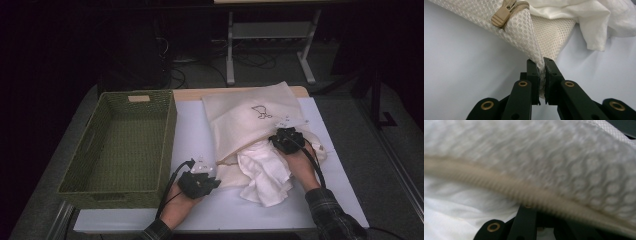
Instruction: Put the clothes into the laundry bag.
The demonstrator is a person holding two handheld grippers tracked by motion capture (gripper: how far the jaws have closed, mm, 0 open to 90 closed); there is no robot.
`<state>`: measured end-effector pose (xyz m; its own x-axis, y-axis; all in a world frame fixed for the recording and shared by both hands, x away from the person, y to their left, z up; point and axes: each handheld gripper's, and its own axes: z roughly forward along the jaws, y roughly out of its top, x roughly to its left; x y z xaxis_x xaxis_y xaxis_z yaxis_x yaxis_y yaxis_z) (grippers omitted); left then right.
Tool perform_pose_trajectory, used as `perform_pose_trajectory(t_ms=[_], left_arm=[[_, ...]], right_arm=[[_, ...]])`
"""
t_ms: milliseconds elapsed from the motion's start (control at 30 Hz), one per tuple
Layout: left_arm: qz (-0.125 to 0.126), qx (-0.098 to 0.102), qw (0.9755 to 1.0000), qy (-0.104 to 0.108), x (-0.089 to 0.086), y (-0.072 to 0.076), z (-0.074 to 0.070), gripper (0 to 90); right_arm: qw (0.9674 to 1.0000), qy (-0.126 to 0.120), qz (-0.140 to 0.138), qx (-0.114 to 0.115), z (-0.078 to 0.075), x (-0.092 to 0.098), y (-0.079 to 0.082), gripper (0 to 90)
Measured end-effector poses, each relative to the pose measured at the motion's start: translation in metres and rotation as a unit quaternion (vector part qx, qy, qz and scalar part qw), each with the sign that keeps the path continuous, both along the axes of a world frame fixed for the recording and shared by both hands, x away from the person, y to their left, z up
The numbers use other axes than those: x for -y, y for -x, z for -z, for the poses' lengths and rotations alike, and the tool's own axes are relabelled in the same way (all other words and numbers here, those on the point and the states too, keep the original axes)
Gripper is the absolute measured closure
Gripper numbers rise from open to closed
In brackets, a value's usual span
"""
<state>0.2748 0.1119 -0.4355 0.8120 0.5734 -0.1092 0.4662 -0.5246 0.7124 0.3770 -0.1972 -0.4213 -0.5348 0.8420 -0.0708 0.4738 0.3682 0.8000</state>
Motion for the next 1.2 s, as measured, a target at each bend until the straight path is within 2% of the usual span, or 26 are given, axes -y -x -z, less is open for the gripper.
perform_pose_trajectory(t_ms=[200,267,367,567,767,900,1067,1200], left_arm=[[0.001,-0.001,1.0,0.001,0.001,0.0,0.001,83.8],[0.002,-0.001,1.0,-0.001,0.001,0.0,0.001,83.8],[0.003,-0.001,1.0,-0.002,0.001,0.0,0.001,83.7],[0.004,-0.001,1.0,-0.003,0.001,0.0,0.001,83.7],[0.003,0.001,1.0,-0.002,0.001,0.0,0.001,83.7],[0.003,0.0,1.0,-0.002,0.001,0.0,0.001,83.6],[0.004,-0.001,1.0,-0.003,0.001,0.0,0.001,83.6],[0.003,-0.002,1.0,-0.004,0.001,0.001,0.001,83.6]], right_arm=[[1.0,-0.002,0.008,0.001,0.004,0.003,-0.005,90.0],[1.0,-0.005,0.003,-0.003,0.003,0.003,-0.003,89.7],[0.9998,-0.014,-0.013,-0.011,-0.002,0.008,0.004,83.6],[0.9976,-0.046,-0.049,-0.019,-0.02,0.022,0.028,69.0],[0.9958,-0.066,-0.062,-0.014,-0.037,0.031,0.055,53.3],[0.9946,-0.076,-0.068,-0.018,-0.039,0.037,0.075,44.0],[0.9954,-0.051,-0.068,-0.043,-0.027,0.046,0.094,40.3],[0.9968,-0.034,-0.045,-0.057,-0.017,0.061,0.106,40.3]])
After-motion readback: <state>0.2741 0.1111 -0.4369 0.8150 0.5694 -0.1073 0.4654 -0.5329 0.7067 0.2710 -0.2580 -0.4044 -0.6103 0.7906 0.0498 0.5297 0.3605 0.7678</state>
